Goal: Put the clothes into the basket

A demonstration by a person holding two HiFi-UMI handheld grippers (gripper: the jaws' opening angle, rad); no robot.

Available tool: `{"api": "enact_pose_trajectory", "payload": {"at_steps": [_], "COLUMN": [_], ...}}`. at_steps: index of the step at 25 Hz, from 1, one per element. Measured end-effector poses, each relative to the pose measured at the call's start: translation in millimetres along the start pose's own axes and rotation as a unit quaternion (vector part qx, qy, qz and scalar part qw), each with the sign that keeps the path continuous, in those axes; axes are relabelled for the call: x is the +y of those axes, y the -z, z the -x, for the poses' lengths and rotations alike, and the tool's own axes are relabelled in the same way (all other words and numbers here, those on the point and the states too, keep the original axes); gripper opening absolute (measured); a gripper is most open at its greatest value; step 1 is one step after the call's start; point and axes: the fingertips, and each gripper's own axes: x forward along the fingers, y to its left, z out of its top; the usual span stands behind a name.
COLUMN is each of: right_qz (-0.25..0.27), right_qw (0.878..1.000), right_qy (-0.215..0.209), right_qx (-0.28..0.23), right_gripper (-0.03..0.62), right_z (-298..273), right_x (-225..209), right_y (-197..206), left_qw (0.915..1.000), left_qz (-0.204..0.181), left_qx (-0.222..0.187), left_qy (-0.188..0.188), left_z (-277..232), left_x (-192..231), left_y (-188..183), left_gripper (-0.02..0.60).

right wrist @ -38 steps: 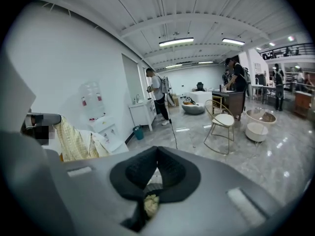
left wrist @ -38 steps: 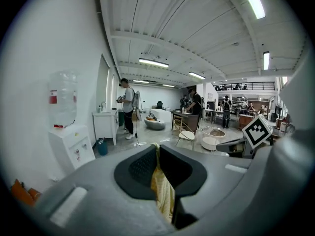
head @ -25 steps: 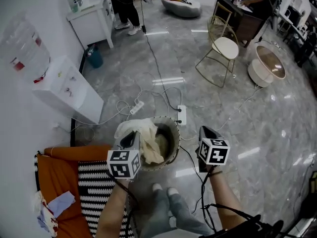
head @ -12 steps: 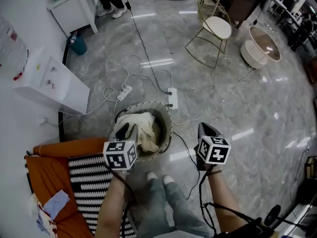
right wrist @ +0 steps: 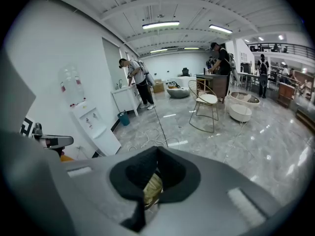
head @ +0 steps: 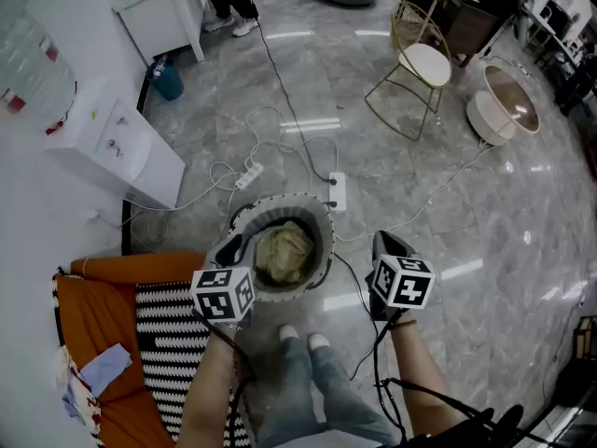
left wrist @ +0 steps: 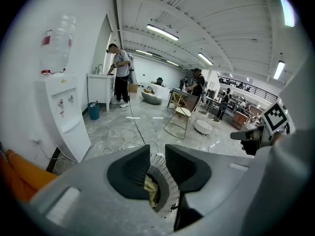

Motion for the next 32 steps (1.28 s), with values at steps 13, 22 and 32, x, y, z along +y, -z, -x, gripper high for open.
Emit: {"api": "enact_pose_trajectory", "payload": {"at_steps": [13,22,32], "right_qz": [0.079,0.158,0.231], "right_qw": [0.989,0.956,0.895], "right_qy": [-0.12,-0.247,-0.383], "right_qx": [-0.018,-0.024,-0.011], "right_gripper": [0.003,0.003,0.003], "right_z": [19.9,51.5,106.8], "right_x": [120.3,246.9,387.0], "right_y": [-35.1,-38.4,10.5], "left_qw": [0.9896,0.9578,0.8878], "left_qz": [0.038,0.085,0.161], "left_qx": [-0.058,-0.089,-0.125], "left_qy": [-0.126,-0.26,-0.413], "left_z": [140.3,277.4,451.4], "left_x": [60.7,99.8,113.1], "left_y": [0.9,42.2,120.4], "left_gripper": [0.095,0.094,0.094]}}
